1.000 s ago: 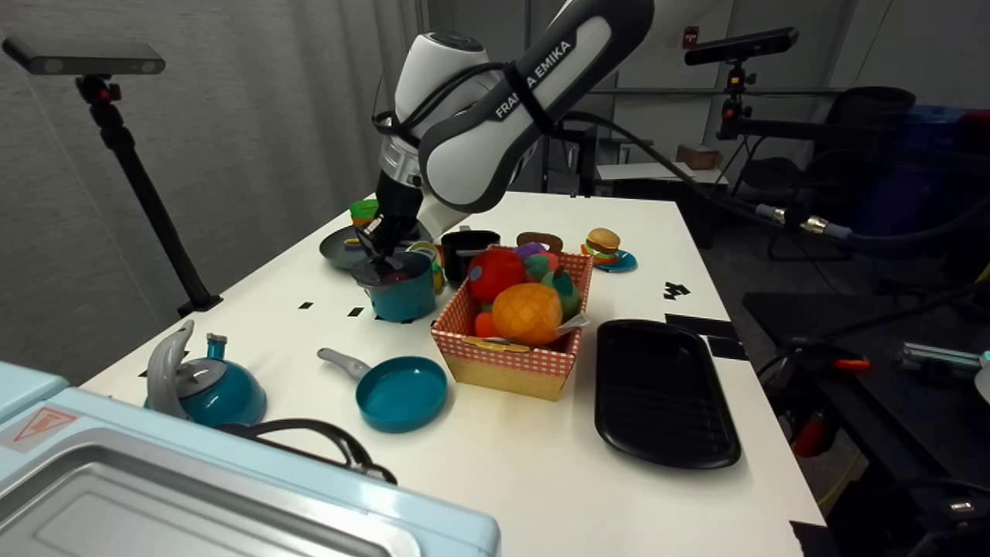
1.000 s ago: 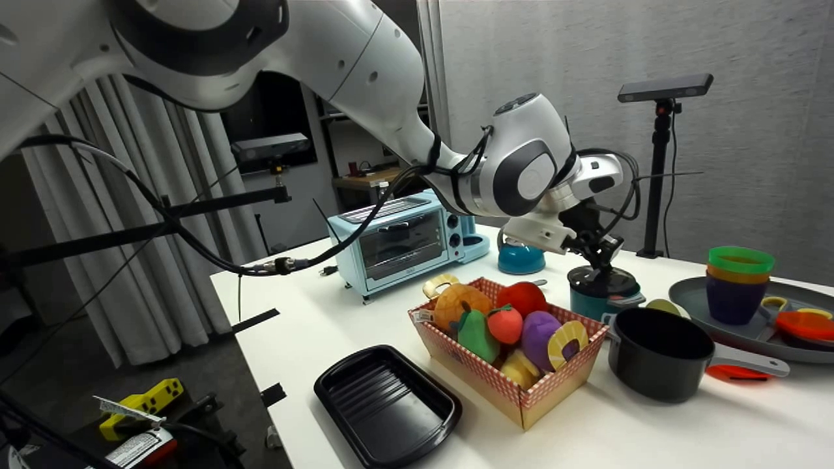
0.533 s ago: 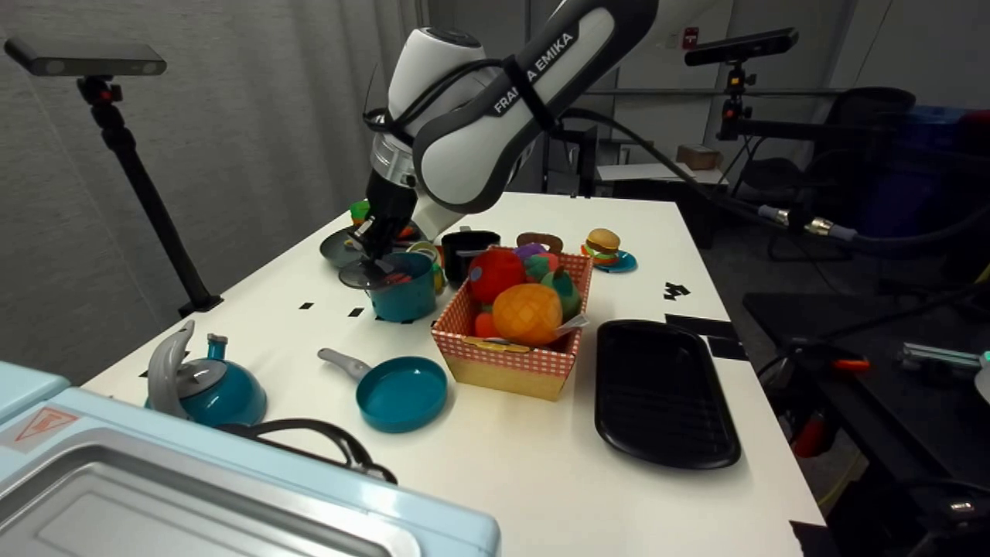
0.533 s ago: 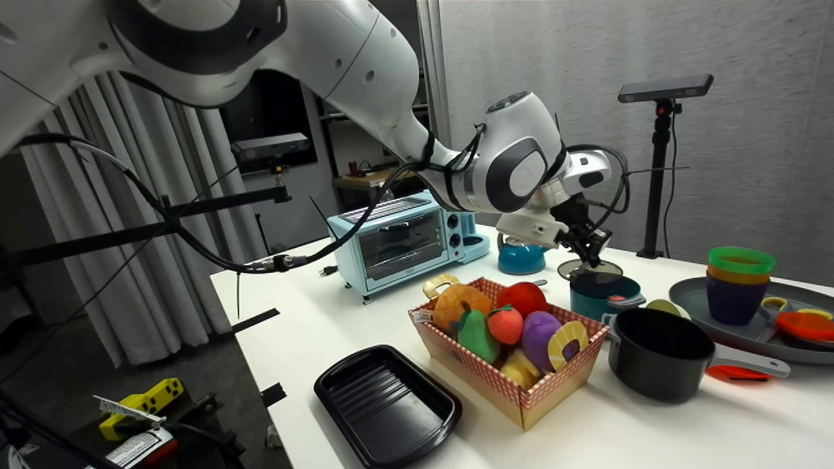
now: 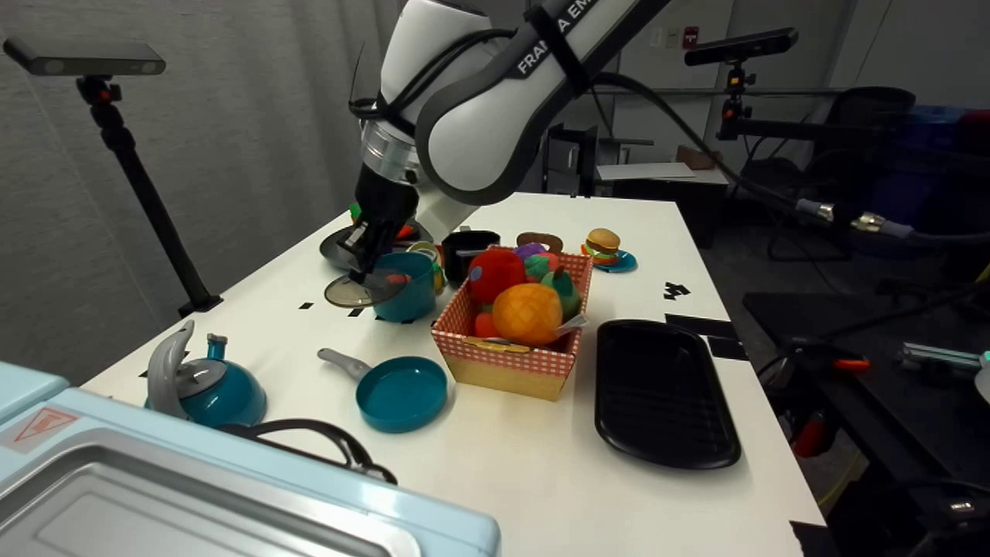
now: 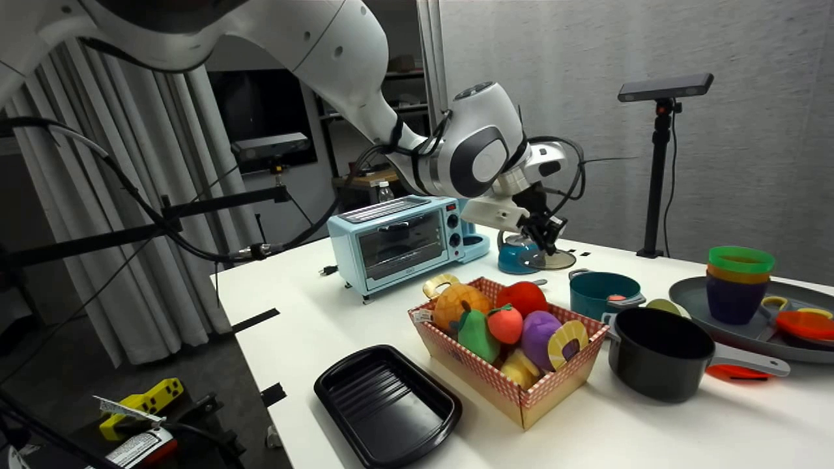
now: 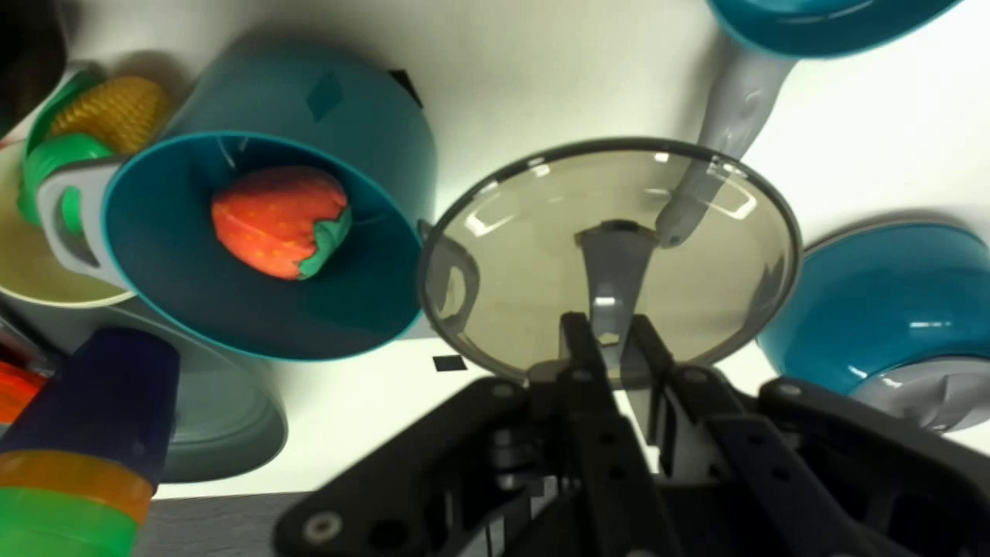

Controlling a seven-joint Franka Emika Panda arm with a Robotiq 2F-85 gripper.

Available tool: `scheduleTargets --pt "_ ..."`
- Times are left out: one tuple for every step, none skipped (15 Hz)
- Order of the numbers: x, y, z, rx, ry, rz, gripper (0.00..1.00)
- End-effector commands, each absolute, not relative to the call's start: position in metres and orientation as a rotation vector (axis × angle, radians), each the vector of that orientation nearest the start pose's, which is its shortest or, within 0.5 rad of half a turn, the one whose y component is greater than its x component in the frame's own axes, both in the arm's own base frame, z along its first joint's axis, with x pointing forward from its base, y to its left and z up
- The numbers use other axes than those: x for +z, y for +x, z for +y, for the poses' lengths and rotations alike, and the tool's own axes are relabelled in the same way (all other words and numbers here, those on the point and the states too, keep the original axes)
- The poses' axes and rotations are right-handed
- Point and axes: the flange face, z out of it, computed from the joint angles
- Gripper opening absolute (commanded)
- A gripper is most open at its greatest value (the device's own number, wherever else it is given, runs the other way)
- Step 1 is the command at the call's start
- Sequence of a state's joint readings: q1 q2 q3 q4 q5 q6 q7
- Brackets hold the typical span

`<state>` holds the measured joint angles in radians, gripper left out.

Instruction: Remove the lid from the blue pot and put it on the pan

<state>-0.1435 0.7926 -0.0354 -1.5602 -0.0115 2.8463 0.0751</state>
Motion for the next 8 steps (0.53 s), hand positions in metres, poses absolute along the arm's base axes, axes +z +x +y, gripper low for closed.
scheduleTargets --pt "0.232 0.696 -0.104 -0.741 -3.08 0.236 0.04" --pt "0.229 0.691 -0.099 -0.724 -3.08 0.215 0.04" --pt "0.224 0.685 -0.092 -0.709 -3.079 0.195 0.04" --pt "0.22 0.681 -0.086 -0.698 -3.075 0.179 0.04" --pt "0.215 0.677 -0.08 -0.697 -3.073 0.157 0.04" --pt "0.21 0.675 -0.073 -0.694 -3.069 0.14 0.04" --pt "0.207 0.673 -0.065 -0.696 -3.065 0.122 0.04" --pt "0.204 0.671 -0.059 -0.704 -3.059 0.101 0.04"
